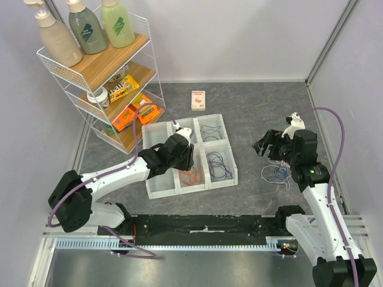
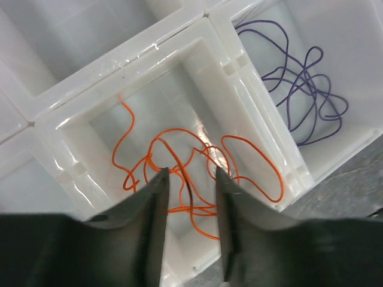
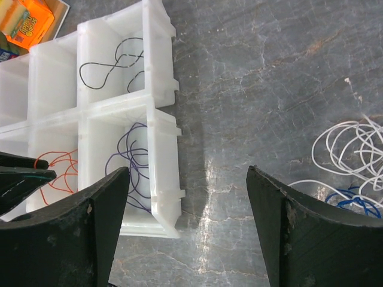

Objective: Untangle the cables

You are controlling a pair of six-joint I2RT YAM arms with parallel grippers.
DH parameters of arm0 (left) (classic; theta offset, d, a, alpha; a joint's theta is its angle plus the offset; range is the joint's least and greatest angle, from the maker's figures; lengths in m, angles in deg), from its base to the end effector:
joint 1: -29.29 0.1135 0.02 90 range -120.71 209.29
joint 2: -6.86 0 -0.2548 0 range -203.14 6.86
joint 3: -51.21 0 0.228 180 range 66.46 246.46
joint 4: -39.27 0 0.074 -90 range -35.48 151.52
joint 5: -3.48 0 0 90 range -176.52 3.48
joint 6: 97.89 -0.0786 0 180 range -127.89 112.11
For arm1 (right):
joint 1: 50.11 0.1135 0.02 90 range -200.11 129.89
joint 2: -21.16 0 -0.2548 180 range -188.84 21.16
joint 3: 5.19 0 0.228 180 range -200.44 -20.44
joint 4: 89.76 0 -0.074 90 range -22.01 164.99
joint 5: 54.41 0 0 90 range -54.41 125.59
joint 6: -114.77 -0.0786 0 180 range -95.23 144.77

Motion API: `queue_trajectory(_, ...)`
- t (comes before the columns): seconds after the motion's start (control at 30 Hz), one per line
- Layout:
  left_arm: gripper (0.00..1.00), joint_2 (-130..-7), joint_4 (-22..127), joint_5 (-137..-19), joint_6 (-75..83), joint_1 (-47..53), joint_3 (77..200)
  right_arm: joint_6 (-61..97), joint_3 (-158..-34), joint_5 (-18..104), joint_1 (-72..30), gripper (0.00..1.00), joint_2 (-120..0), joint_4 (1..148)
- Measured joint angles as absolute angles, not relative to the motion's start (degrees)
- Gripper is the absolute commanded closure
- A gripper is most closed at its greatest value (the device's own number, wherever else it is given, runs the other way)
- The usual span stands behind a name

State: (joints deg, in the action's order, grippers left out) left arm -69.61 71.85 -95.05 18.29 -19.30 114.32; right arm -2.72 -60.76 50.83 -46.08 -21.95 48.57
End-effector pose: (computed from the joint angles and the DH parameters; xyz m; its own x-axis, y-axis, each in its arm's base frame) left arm 0.1991 -0.2081 0.1995 -0.7237 0.1609 -0.6711 0.3947 0.8942 -0.2112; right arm 0.1855 0.0338 0.2637 -0.5688 0.4064 -0.7151 -0.0385 0.8553 0.5167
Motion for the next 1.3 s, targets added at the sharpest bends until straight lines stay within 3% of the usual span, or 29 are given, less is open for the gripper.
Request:
queue_trajectory(0.07,0.38,-69.06,72.2,-94.88,18.88,-19.3,114.32,-2.87,-60.08,50.87,-46.08,0.14,-21.97,48.48)
queue_trajectory(0.17,0.11,-66.39,72.17,-93.5,19.75,-19.3,114.17,-3.46,-59.49,50.59,-46.08,0.14,-21.97,48.31)
queue_trajectory(0.2,0.08,-64.62,72.2,-92.71,20.19,-19.3,114.08,-3.88,-59.47,50.07,-46.08,0.14,-22.04,48.18)
queue_trajectory(0.53,0.08,-53.94,76.87,-88.69,19.71,-19.28,121.53,-13.78,-59.4,29.24,-46.03,0.17,-28.51,42.19)
queue_trajectory(0.83,0.12,-66.18,75.78,-76.45,15.34,-19.15,142.43,-18.39,-58.27,21.96,-49.38,0.2,-36.66,39.57)
queue_trajectory(0.97,0.13,-69.89,75.65,-72.08,13.57,-18.69,142.36,-20.53,-57.81,21.32,-49.59,0.35,-36.81,38.02)
queue_trajectory(1.1,0.13,-69.41,76.72,-70.48,12.01,-17.95,138.32,-22.74,-57.53,20.01,-49.59,0.41,-37.07,34.19)
queue_trajectory(1.2,0.13,-68.36,78.53,-70.48,10.9,-17.75,137.49,-23.5,-57.28,19.38,-49.59,0.4,-36.96,31.15)
queue_trajectory(1.3,0.13,-66.13,78.62,-70.92,9.98,-17.75,137.49,-23.88,-57.24,18.92,-49.59,0.33,-35.83,28.9)
